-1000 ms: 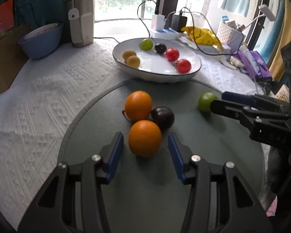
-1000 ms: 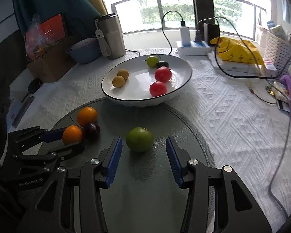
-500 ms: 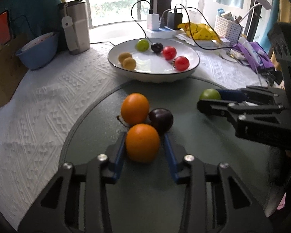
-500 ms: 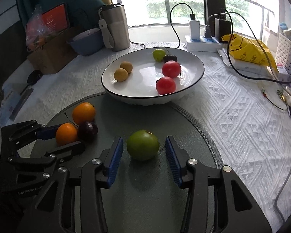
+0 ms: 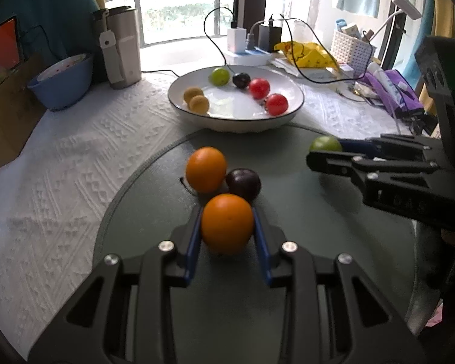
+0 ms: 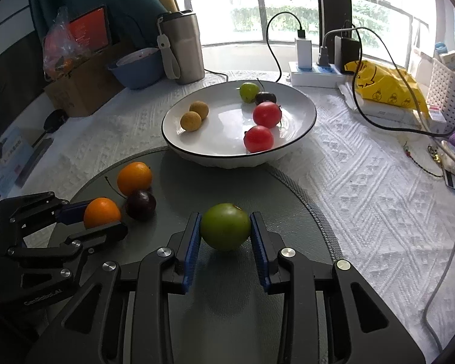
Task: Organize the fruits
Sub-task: 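Grasp an orange with the left tool while the right tool grasps the green fruit, then carry the orange in the left tool while the right tool carries the green fruit to the plate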
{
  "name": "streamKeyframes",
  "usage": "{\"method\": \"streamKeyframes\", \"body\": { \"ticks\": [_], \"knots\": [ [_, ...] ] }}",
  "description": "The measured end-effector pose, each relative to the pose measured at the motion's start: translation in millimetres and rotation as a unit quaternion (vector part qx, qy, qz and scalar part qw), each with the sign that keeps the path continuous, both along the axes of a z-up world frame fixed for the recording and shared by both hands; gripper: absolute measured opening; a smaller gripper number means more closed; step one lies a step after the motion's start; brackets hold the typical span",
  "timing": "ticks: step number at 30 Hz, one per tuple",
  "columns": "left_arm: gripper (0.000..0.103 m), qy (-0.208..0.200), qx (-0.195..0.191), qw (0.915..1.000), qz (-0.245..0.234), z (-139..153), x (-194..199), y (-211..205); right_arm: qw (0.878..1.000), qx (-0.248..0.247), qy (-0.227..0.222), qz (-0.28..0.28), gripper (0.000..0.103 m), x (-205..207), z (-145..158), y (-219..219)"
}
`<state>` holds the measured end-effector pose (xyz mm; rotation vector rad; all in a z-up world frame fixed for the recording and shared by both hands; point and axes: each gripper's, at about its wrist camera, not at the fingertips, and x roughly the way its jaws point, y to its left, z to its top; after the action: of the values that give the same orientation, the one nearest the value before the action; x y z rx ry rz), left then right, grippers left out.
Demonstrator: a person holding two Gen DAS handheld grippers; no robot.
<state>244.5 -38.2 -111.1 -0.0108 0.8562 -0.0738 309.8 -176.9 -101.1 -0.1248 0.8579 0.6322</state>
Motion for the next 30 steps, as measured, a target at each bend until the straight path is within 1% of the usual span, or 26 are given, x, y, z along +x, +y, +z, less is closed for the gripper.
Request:
{"method": "streamKeyframes", "body": {
  "ticks": [9, 21, 30],
  "knots": [
    [0.033, -0.026, -0.008, 0.9996, -0.005, 18.6, -16.6, -1.9, 1.000, 0.003, -0.023, -0.002, 0.035, -17.8, 18.2, -4.0],
    [0.033, -0.070, -0.004, 0.9974, -0.016, 49.5, -31.6, -4.7, 0.998, 0.003, -0.059, -0.015, 0.035, -42.9, 48.2, -11.8],
    [0.033, -0.105, -0.009, 0.9942, -0.023, 77.0, -42.2, 0.9, 0.995, 0.003, -0.093, -0.028, 0.034, -56.7, 80.8, -14.2]
  ]
}}
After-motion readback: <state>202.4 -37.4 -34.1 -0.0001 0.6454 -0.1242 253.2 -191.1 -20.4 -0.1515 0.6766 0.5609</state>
